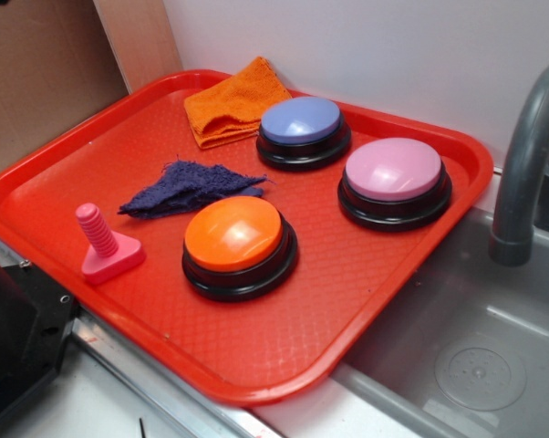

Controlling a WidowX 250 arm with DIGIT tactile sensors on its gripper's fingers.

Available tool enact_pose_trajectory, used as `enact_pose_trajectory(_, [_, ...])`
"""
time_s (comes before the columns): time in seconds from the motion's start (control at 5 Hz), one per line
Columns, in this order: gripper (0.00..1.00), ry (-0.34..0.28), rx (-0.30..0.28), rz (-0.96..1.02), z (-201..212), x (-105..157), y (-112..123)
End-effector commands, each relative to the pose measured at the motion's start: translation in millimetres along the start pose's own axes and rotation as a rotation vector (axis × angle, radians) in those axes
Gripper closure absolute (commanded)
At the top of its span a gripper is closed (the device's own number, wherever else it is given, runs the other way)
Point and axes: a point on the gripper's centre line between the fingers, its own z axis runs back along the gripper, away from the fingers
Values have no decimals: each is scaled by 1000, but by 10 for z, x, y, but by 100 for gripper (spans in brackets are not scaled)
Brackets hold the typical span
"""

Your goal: Push the orange button.

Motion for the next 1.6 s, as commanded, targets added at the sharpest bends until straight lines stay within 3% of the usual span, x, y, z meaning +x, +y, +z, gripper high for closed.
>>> enact_pose_trajectory(0.0, [0, 0, 0, 0, 0, 0, 0])
enact_pose_trajectory(0.2, [0, 12, 35, -254, -463, 280, -435])
enact_pose_trajectory(0.4, [0, -10, 5, -377, -845, 322, -602])
enact_pose_trajectory(0.8, [0, -22, -68, -557, -1581, 480, -682])
enact_pose_trajectory(1.0, [0, 21, -36, -597, -1709, 522, -756])
enact_pose_trajectory(1.4, [0, 5, -58, -626, -1722, 512, -818])
